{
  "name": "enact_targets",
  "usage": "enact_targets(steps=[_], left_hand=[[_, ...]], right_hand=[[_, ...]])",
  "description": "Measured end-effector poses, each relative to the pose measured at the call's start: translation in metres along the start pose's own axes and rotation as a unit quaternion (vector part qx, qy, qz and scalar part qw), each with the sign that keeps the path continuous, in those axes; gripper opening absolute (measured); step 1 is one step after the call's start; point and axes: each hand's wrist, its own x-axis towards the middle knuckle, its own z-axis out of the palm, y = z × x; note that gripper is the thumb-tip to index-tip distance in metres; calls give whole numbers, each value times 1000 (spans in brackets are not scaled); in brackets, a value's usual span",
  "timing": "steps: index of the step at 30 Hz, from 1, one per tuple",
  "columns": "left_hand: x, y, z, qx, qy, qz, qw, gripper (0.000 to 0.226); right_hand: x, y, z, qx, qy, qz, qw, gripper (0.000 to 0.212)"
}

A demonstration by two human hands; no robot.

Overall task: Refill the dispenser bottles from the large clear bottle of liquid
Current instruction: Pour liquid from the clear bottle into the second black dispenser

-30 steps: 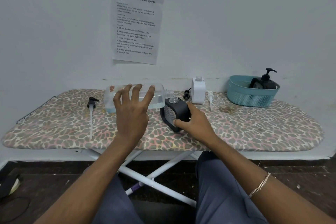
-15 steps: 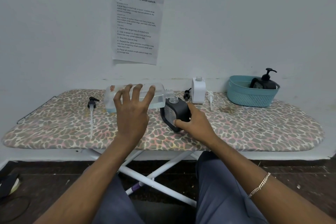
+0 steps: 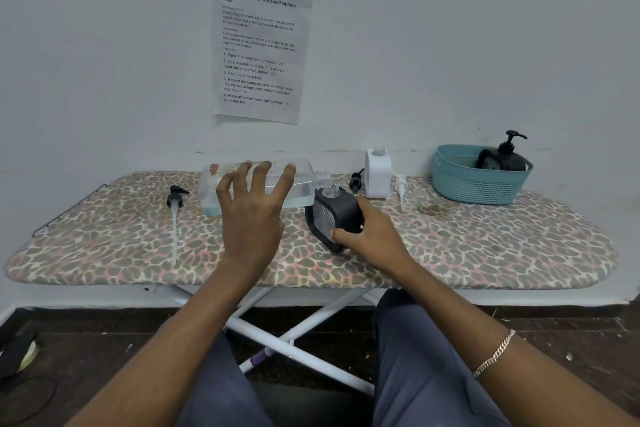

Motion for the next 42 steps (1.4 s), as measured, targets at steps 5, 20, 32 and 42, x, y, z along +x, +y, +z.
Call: enact_targets(steps=[5, 20, 32, 42], left_hand=[[0, 0, 0, 0, 1, 2, 1000, 84], [0, 0, -2, 2, 4, 2, 1000, 83], [0, 0, -1, 0, 2, 0, 1000, 84], [0, 1, -1, 0, 3, 0, 1000, 84]], right_hand=[[1, 0, 0, -2, 0, 0, 1000, 43], [1, 1, 0, -5, 0, 0, 1000, 44], [2, 2, 1, -4, 2, 1, 1000, 45], [2, 3, 0, -6, 0, 7, 1000, 44]])
